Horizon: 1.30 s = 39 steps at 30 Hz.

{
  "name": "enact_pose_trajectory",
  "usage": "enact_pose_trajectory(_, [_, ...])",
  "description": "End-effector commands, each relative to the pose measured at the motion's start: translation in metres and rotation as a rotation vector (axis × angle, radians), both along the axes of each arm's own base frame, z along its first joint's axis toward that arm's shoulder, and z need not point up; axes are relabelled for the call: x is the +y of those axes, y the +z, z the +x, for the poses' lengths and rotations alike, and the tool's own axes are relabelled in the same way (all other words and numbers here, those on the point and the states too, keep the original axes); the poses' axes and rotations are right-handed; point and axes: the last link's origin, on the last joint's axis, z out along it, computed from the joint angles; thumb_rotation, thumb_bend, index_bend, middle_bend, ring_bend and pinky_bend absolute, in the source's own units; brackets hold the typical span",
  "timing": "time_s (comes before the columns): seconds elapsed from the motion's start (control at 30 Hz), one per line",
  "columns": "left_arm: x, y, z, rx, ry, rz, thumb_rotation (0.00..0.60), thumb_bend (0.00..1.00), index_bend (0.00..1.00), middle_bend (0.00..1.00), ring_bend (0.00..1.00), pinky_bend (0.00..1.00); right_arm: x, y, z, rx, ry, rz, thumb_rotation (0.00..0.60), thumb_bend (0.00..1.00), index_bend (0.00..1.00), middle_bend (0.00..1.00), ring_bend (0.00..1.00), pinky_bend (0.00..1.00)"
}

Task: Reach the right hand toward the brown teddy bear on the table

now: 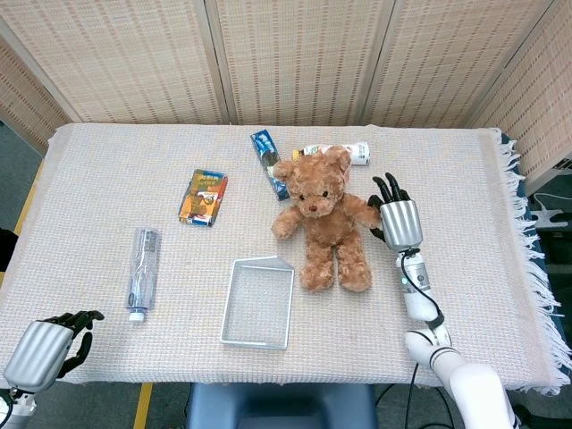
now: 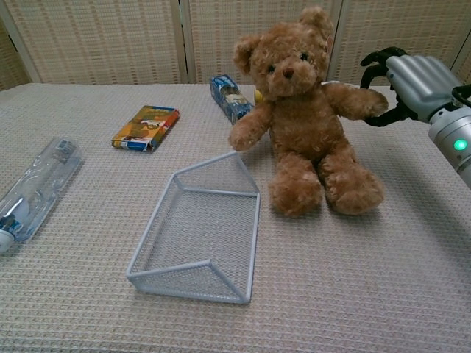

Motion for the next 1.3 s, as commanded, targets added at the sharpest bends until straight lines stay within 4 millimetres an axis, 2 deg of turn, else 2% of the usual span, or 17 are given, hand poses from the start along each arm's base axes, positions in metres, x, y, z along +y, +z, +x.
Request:
enact_pose_trajectory(0.03, [0.000, 0.000, 0.000, 0.001, -0.002, 0.002, 0.600, 0.59, 0.37, 0.49, 0.54, 0.73, 0.000, -0.001, -0.001, -0.028, -0.002, 0.018, 0.600, 0.20, 0.53, 0.16, 0.08, 0.38])
enact_pose_trajectory(0.37, [0.000, 0.000, 0.000, 0.001, 0.002, -0.002, 0.600, 0.59, 0.37, 0.49, 0.54, 0.73, 0.000, -0.005, -0.010, 0.012, -0.039, 0.061, 0.600, 0.20, 0.53, 0.16, 0.08, 0.38])
enact_pose_trajectory(0.63, [0.000, 0.000, 0.000, 0.000, 0.002, -0.002, 0.600, 0.59, 0.37, 0.49, 0.54, 0.73, -0.002, 0.009, 0.002, -0.046, 0.016, -0.026, 0.600, 0.20, 0.50, 0.16, 0.08, 0.38])
enact_pose_trajectory(1.0, [0.000, 0.000, -0.001, 0.000, 0.005, -0.005, 0.600, 0.59, 0.37, 0.49, 0.54, 0.73, 0.002, -0.004, -0.012, -0.007, -0.038, 0.058, 0.600, 0.20, 0.49, 0.16, 0.08, 0.38])
enact_pose_trajectory(1.07, [0.000, 0.000, -0.001, 0.001, 0.003, -0.003, 0.600, 0.59, 0.37, 0.49, 0.54, 0.73, 0.002, -0.003, -0.014, -0.010, -0.037, 0.068, 0.600, 0.20, 0.41, 0.16, 0.08, 0.38])
enact_pose_trajectory(1.17, [0.000, 0.000, -0.002, 0.004, 0.005, -0.005, 0.600, 0.59, 0.37, 0.50, 0.54, 0.73, 0.003, 0.000, -0.016, -0.023, -0.034, 0.077, 0.600, 0.20, 0.22, 0.13, 0.05, 0.37])
enact_pose_trajectory(1.2, [0.000, 0.000, -0.002, 0.004, 0.005, -0.005, 0.600, 0.59, 0.37, 0.50, 0.54, 0.73, 0.003, 0.000, -0.016, -0.024, -0.033, 0.079, 0.600, 0.20, 0.18, 0.12, 0.04, 0.36])
enact_pose_trajectory(1.23, [0.001, 0.000, -0.002, 0.004, 0.007, -0.006, 0.600, 0.59, 0.37, 0.50, 0.54, 0.73, 0.004, 0.001, -0.017, -0.032, -0.032, 0.084, 0.600, 0.20, 0.09, 0.07, 0.02, 0.32])
enact_pose_trajectory(1.27, [0.001, 0.000, -0.002, 0.002, 0.009, -0.007, 0.600, 0.59, 0.37, 0.50, 0.54, 0.73, 0.005, 0.003, -0.019, -0.047, -0.028, 0.093, 0.600, 0.19, 0.04, 0.04, 0.00, 0.29])
enact_pose_trajectory(1.3, [0.001, 0.001, -0.003, -0.001, 0.013, -0.002, 0.600, 0.59, 0.37, 0.50, 0.55, 0.73, 0.019, 0.012, -0.034, -0.114, -0.018, 0.139, 0.600, 0.18, 0.00, 0.01, 0.00, 0.24])
